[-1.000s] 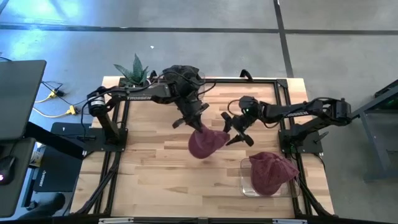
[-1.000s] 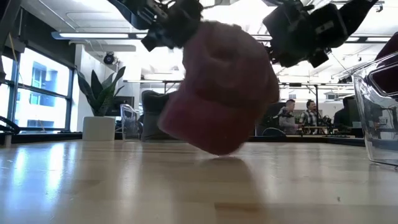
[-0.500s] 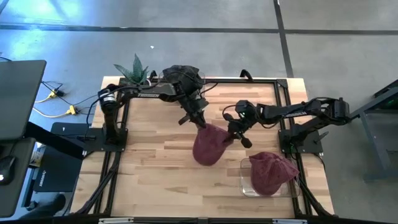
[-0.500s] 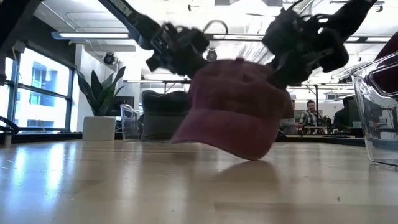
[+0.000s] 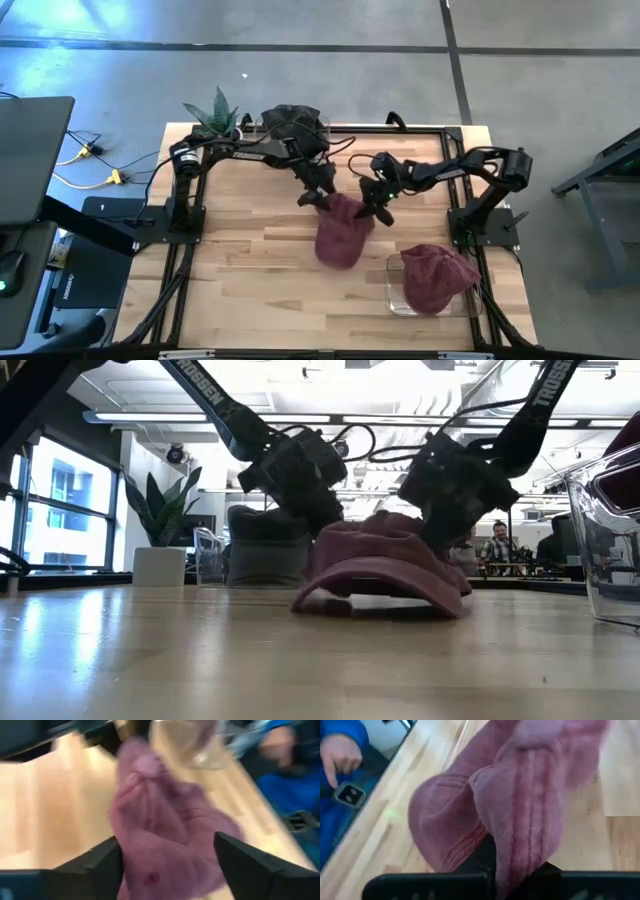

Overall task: Pick & Place hat
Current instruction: Put the red cap into the bottom transparent bin

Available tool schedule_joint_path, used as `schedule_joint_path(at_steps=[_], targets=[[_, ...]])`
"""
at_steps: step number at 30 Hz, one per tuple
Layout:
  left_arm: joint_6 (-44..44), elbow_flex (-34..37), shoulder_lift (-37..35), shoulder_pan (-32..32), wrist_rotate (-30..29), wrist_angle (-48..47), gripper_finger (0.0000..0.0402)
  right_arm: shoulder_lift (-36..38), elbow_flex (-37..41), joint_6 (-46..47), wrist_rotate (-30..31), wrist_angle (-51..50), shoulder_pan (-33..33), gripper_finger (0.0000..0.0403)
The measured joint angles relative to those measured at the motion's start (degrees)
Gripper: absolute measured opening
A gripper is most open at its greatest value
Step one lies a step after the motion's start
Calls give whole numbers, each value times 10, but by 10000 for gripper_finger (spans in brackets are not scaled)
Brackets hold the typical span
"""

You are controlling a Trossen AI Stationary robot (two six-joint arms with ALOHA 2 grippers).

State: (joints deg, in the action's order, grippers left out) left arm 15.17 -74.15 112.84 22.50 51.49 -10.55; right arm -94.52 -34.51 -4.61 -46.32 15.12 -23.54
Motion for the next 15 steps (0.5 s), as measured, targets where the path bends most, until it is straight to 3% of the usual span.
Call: schedule_joint_path(at_steps=[3,7,10,15], targets=[[1,0,-10,-1,-60,-32,313,7,0,37,-7,-3,-11,4],[11,-1,-13,-7,-118,-107,322,21,-1,60,-8,-3,-20,10],[8,2,-12,-16,-110,-116,314,26,-1,59,-8,-3,-20,7],[-46,27,-12,-49,-90,-22,293,27,0,60,-8,-4,-20,4]])
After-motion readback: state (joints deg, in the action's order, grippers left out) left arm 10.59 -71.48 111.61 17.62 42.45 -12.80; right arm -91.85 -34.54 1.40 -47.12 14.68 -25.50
